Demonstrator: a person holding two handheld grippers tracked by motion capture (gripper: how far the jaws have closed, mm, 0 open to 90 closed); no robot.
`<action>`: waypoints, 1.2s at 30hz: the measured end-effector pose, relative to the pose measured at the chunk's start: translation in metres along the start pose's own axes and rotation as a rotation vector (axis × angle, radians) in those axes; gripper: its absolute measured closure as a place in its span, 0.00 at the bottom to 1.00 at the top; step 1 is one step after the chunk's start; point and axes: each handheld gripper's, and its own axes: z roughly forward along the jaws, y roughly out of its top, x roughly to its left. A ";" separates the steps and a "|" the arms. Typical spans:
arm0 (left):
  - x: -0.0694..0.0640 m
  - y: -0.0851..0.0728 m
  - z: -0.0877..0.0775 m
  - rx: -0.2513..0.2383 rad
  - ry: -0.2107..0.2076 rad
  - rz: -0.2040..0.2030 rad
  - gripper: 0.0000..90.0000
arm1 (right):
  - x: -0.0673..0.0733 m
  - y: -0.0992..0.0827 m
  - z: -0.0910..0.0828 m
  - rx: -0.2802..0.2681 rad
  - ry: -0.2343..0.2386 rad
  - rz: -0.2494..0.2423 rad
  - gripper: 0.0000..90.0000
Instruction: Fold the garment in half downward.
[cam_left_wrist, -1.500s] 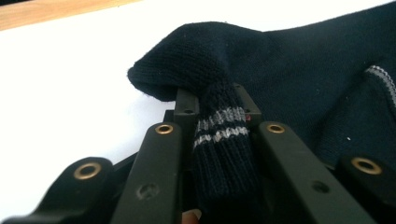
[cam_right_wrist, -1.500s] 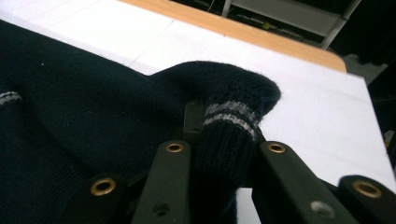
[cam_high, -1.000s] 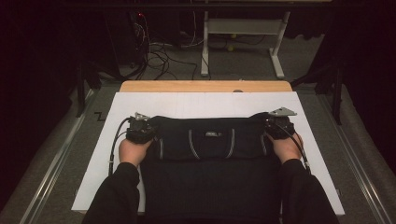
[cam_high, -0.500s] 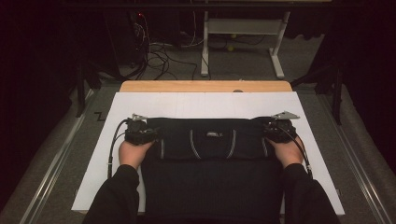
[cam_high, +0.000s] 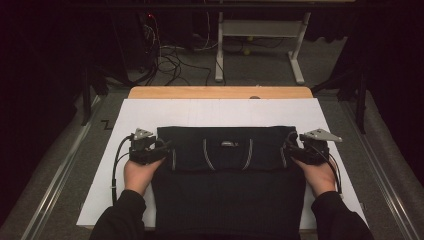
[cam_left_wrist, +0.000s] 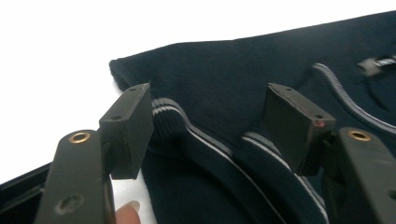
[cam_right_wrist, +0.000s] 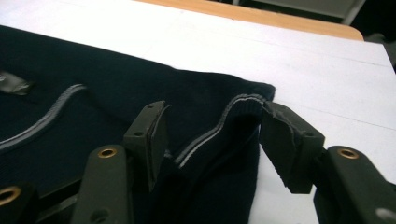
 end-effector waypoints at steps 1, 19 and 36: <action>-0.001 -0.002 -0.001 -0.004 -0.010 0.000 0.31 | 0.002 -0.001 -0.002 -0.002 0.003 -0.005 0.45; -0.028 -0.026 0.011 0.125 -0.127 0.067 0.37 | 0.028 -0.027 -0.006 0.072 0.125 -0.024 0.45; -0.041 -0.030 0.008 0.051 -0.081 0.128 0.80 | 0.034 -0.034 -0.007 0.060 0.113 -0.059 0.88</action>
